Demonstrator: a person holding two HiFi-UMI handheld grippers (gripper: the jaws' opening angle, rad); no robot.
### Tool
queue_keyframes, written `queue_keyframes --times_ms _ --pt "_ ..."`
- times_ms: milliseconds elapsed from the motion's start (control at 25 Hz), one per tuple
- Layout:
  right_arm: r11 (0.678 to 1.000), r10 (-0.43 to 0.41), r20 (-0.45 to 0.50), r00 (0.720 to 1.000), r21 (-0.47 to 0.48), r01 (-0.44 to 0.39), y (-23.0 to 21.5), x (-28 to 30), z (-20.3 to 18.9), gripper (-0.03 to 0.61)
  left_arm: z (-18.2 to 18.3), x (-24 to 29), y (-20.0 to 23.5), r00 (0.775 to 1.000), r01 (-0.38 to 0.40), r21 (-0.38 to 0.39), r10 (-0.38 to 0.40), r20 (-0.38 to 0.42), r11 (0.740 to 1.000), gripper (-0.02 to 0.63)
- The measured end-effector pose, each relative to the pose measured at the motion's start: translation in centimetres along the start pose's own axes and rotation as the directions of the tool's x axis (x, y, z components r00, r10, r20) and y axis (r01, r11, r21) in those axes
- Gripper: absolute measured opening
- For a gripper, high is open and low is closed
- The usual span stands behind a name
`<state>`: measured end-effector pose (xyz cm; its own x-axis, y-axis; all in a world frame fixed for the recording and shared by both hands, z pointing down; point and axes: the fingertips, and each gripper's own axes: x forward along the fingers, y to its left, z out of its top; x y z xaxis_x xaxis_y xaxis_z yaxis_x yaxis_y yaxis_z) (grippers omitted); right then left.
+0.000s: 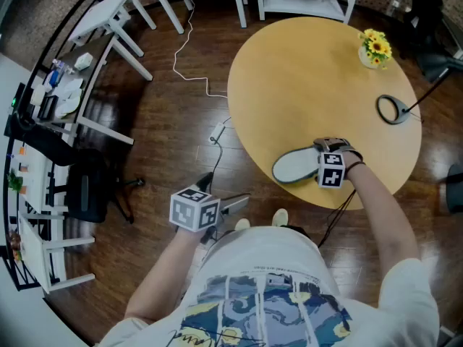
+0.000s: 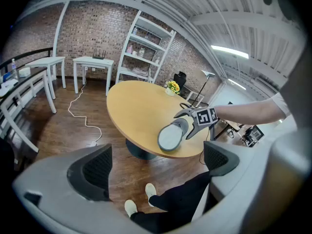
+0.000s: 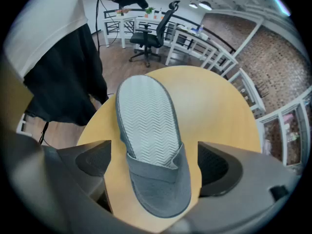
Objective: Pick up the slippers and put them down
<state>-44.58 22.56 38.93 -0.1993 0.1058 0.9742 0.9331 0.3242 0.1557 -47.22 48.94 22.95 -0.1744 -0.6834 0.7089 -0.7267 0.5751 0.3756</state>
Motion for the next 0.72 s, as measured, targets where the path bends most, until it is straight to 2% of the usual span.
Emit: queue_keyframes --times_ms 120,240,440,480,600,720 --pt "0.995 0.100 -0.043 0.994 0.001 -0.100 0.4 1.8 -1.7 0.584 -0.5 0.0 0.5 1.000 -0.022 -0.029 0.021 -0.007 0.999 0.584" --pt "0.989 0.145 -0.093 0.985 0.022 -0.144 0.0 2.8 -3.8 0.584 -0.6 0.0 0.5 0.999 -0.034 -0.048 0.033 -0.009 0.998 0.584" --pt "0.974 0.224 -0.056 0.973 0.038 -0.222 0.4 3.7 -4.3 0.587 -1.2 0.7 0.6 0.999 -0.045 -0.056 0.044 -0.024 0.997 0.584" --pt "0.972 0.231 -0.046 0.972 0.043 -0.229 0.3 3.7 -4.2 0.580 -1.2 0.9 0.7 0.999 -0.048 -0.056 0.046 -0.023 0.997 0.584" --pt "0.973 0.214 -0.017 0.977 0.093 -0.212 -0.2 3.4 -3.8 0.505 -1.1 0.9 0.8 0.999 -0.044 -0.057 0.043 -0.023 0.997 0.575" --pt "0.968 0.195 0.022 0.981 0.158 -0.196 0.2 3.0 -3.4 0.497 -1.2 0.5 0.8 0.999 -0.033 -0.040 0.031 -0.034 0.999 0.575"
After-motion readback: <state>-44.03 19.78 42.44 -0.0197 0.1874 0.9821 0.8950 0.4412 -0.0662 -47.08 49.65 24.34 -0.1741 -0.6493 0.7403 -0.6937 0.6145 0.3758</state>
